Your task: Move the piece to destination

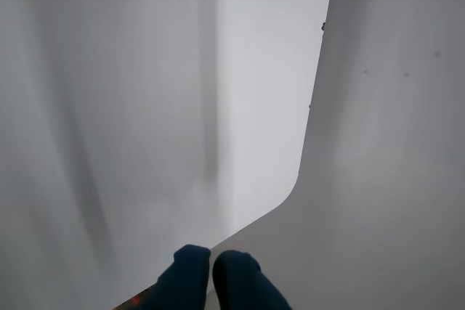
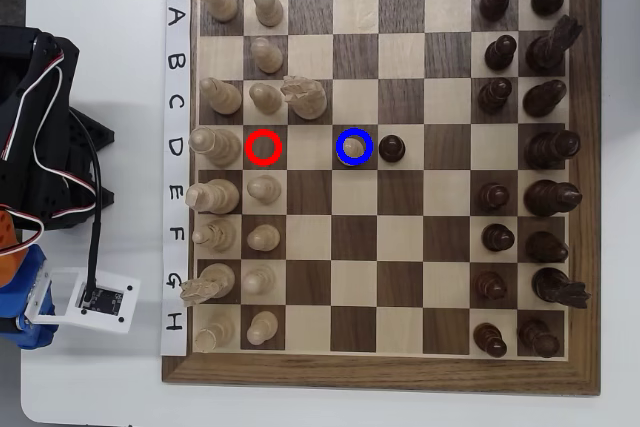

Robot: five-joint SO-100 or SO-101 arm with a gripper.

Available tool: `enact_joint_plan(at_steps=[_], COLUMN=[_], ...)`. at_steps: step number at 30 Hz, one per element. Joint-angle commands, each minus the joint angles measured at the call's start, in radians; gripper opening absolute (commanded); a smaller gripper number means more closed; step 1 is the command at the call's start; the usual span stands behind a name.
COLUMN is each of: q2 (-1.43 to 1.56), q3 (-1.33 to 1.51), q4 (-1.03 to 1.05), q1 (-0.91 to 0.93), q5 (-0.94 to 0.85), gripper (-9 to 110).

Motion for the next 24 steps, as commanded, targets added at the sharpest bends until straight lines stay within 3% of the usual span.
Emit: enact_joint_plan(at_steps=[1,24], q2=[0.061,0.061], q3=[-0.005,-0.005], q4=[-0.008,-0.008], q1=[0.015,0.008], q5=[0.021,0.012], gripper=[0,0])
